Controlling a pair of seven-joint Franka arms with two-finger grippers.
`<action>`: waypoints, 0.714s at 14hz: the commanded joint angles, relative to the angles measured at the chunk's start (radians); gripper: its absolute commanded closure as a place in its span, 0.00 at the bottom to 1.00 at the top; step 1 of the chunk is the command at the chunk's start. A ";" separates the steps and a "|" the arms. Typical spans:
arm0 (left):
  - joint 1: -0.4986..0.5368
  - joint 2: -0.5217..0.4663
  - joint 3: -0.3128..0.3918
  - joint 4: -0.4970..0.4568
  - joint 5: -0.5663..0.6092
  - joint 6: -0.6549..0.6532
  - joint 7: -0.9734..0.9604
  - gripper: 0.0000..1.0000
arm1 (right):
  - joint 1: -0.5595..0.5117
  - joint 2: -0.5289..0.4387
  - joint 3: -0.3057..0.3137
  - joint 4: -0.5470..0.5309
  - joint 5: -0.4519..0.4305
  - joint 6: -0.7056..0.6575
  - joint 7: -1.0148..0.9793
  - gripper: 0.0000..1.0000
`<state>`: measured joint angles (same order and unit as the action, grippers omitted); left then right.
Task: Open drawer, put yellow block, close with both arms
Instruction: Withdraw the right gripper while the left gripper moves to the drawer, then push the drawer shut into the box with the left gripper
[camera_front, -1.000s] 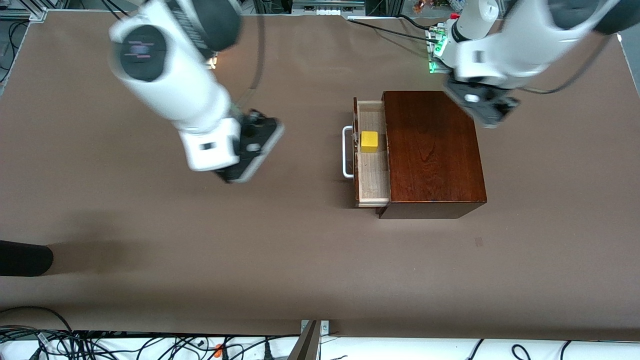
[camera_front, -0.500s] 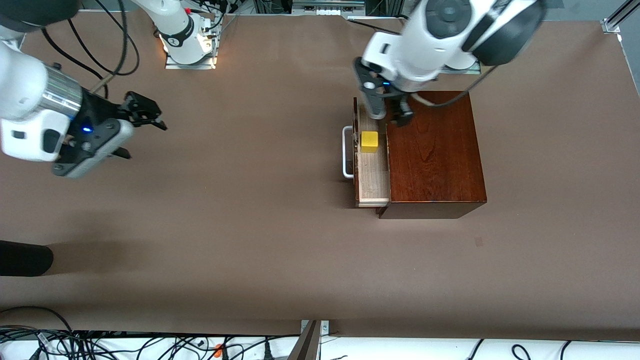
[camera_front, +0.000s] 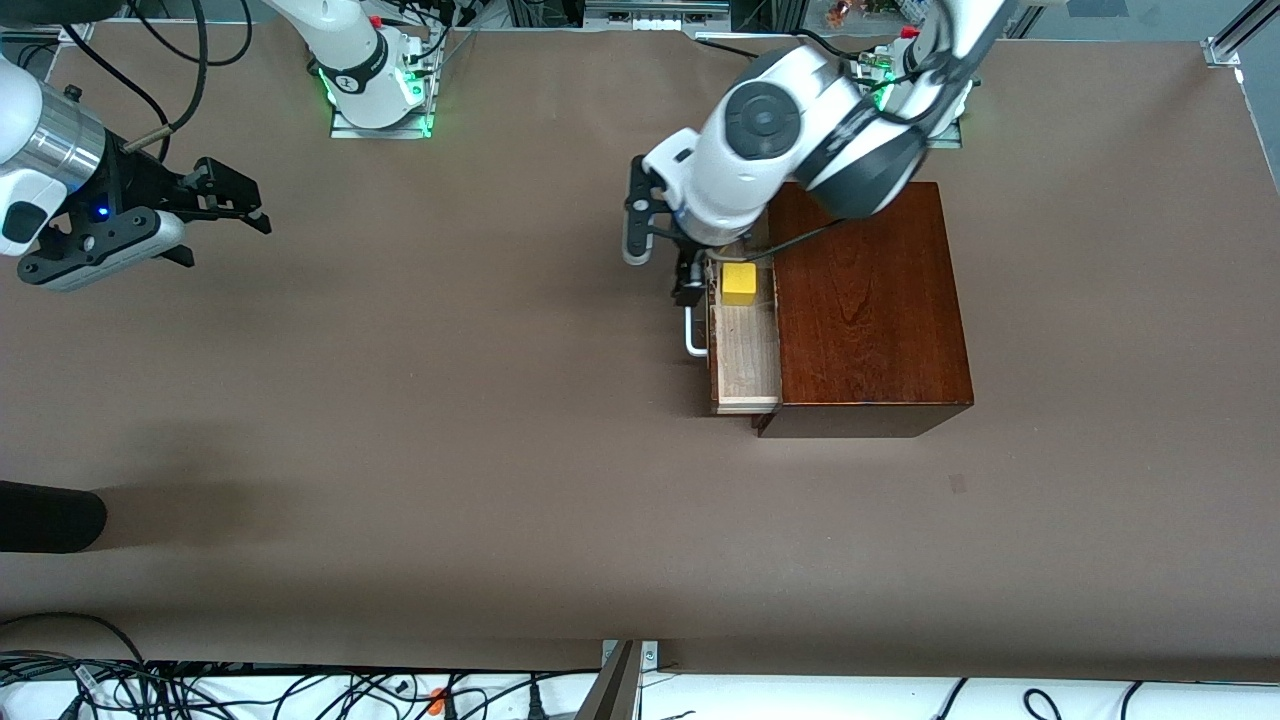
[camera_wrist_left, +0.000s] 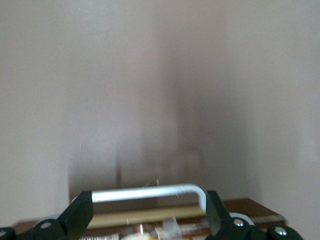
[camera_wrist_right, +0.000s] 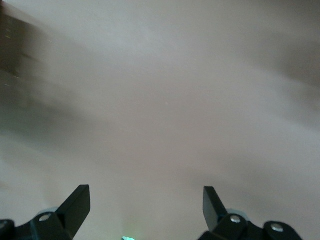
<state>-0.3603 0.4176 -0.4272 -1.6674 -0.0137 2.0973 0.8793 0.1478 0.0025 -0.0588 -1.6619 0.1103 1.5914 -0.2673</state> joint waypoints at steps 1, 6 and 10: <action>-0.011 0.070 0.005 0.012 0.061 0.076 0.016 0.00 | 0.006 -0.035 0.004 -0.059 -0.038 0.027 0.081 0.00; -0.016 0.141 0.005 0.002 0.145 0.130 0.012 0.00 | 0.004 -0.033 0.004 -0.048 -0.038 0.030 0.144 0.00; -0.014 0.144 0.013 -0.020 0.153 0.116 0.015 0.00 | 0.003 -0.016 -0.005 0.017 -0.032 0.016 0.151 0.00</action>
<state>-0.3708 0.5678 -0.4222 -1.6737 0.1172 2.2147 0.8801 0.1489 -0.0082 -0.0577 -1.6722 0.0842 1.6184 -0.1436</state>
